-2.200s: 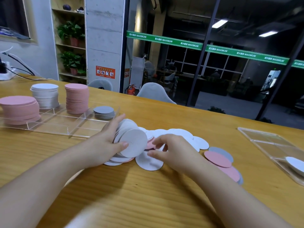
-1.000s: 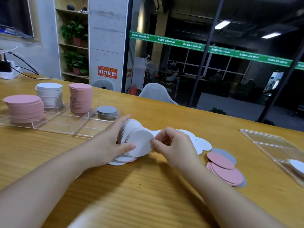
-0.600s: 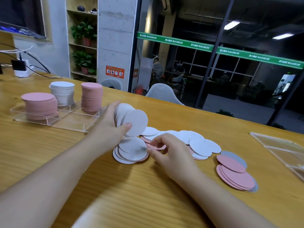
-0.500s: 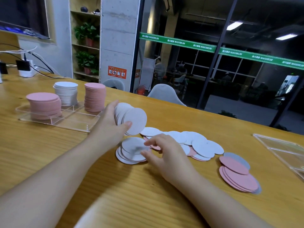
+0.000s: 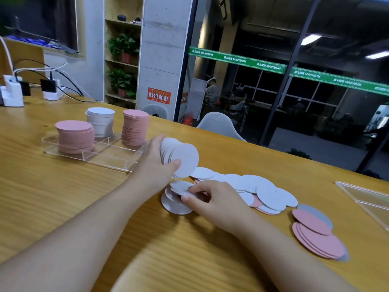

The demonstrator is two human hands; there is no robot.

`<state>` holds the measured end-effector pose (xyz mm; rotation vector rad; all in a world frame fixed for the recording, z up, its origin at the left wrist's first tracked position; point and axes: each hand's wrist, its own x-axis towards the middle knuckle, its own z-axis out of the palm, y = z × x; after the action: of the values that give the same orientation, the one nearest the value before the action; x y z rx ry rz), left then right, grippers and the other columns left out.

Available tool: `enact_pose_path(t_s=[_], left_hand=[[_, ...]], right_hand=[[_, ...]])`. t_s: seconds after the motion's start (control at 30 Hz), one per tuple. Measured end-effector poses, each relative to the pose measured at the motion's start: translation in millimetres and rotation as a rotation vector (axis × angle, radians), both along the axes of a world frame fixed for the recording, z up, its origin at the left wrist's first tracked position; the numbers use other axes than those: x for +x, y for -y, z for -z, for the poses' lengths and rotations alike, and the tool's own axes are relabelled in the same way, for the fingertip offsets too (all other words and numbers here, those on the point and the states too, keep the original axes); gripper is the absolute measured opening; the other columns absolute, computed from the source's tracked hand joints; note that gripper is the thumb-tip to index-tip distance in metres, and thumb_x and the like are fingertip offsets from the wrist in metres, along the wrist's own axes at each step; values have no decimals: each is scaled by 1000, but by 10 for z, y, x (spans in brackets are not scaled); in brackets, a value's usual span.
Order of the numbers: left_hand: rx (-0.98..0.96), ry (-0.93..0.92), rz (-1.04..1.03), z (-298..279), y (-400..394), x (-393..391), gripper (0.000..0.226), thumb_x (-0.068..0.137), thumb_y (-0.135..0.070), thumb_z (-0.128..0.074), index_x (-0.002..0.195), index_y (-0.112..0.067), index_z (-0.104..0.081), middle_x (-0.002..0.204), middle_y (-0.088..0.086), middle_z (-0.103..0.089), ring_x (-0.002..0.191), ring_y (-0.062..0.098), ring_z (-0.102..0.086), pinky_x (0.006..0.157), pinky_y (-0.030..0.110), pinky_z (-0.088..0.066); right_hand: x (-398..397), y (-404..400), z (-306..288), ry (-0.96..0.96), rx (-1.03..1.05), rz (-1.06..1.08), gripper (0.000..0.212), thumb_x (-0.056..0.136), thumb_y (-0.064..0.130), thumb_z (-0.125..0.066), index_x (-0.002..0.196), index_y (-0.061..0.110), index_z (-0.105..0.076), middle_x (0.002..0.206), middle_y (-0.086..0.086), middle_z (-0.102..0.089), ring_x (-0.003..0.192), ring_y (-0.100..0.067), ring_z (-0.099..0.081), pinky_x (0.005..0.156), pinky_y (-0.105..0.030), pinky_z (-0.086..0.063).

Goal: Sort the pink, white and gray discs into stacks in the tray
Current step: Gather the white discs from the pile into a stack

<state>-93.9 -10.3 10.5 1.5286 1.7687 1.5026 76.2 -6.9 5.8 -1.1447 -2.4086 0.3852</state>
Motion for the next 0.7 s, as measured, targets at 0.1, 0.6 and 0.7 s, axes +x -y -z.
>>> enact_pose_path(t_s=[0.1,0.6,0.7], left_hand=[[1,2,2,-7,6,-8,74,86,-20,-64,146,-24,-22,148,-1,-31,134,17,-32,111,34,-26],[-19,-36,21,13,20,-15,77,84,-19,-67,146,-27,-22,148,-2,-32,134,17,-34,113,38,-26],[-19,-50,54,13,33,11,78,84,-18,-67,147,-26,-21,150,-1,-30,136,16,-30,113,35,-25]], right_hand=[[-23,-36,-50,-33,-116,19,33,81,50,-58,78,19,-68,80,1,-66,74,-10,-58,72,-32,-47],[121,-107,155,-120,138,61,13,96,8,-37,95,10,-50,88,-2,-59,83,-17,-47,72,-26,-37],[131,-169,171,-284,313,116,15,93,11,-43,90,8,-57,88,1,-53,84,-13,-41,73,-22,-33]])
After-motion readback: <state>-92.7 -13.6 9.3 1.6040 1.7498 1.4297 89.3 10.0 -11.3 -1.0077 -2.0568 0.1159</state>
